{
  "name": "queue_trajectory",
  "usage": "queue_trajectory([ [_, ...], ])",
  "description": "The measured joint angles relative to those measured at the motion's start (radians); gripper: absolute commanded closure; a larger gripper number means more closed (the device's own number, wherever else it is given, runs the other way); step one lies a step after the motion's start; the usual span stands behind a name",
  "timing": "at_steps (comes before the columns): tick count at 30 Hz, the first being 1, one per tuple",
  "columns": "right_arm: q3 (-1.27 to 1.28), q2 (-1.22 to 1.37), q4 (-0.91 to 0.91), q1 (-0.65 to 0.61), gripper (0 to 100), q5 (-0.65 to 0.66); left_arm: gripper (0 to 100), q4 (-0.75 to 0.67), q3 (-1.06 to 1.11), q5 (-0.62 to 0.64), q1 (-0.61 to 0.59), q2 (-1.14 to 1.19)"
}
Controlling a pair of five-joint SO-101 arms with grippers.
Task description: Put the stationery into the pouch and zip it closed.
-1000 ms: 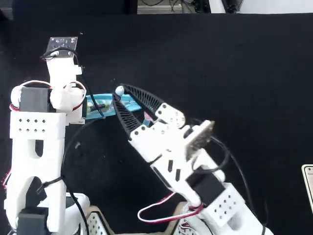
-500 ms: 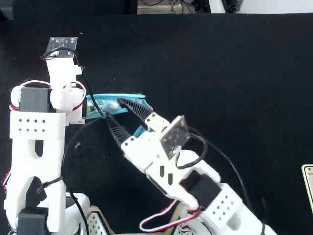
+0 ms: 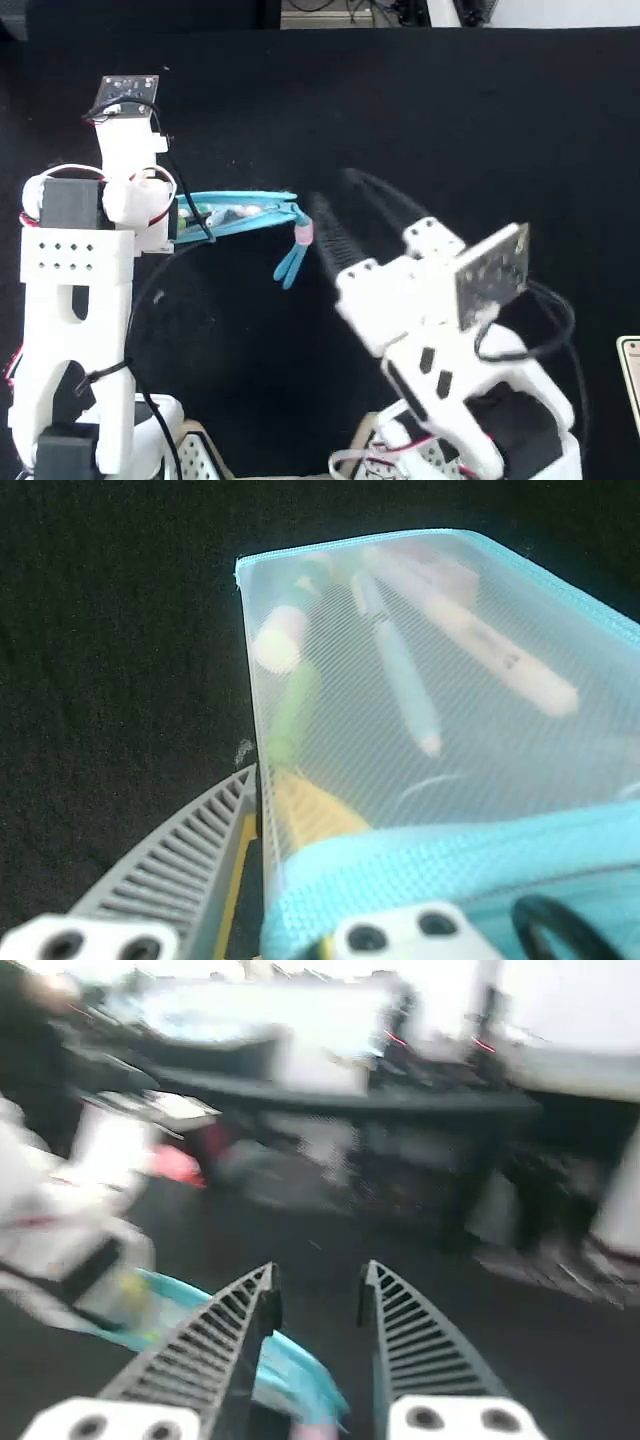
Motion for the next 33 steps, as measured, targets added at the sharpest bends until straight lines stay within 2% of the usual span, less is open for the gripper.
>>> queue_trajectory([
  [4, 0.074, 0.0, 0.048, 0.133, 87.4, 0.0, 97, 0.0, 0.0, 0.0, 0.0, 0.0],
  [7, 0.199, 0.009, 0.051, 0.147, 85.1, 0.0, 97, 0.0, 0.0, 0.0, 0.0, 0.0],
  [11, 0.331, 0.014, 0.051, 0.144, 75.4, 0.0, 97, 0.0, 0.0, 0.0, 0.0, 0.0],
  [14, 0.399, 0.014, 0.051, 0.144, 74.4, 0.0, 97, 0.0, 0.0, 0.0, 0.0, 0.0],
  [16, 0.443, 0.014, 0.049, 0.123, 74.4, 0.0, 97, 0.0, 0.0, 0.0, 0.0, 0.0],
  [23, 0.589, 0.014, -0.077, -0.072, 74.1, 0.0, 97, 0.0, 0.0, 0.0, 0.0, 0.0],
  [30, 0.667, 0.015, -0.288, -0.091, 74.4, 0.005, 97, 0.0, 0.0, -0.029, 0.0, 0.0],
  [33, 0.667, 0.015, -0.379, -0.091, 74.7, 0.084, 97, 0.0, 0.0, -0.04, 0.0, 0.0],
])
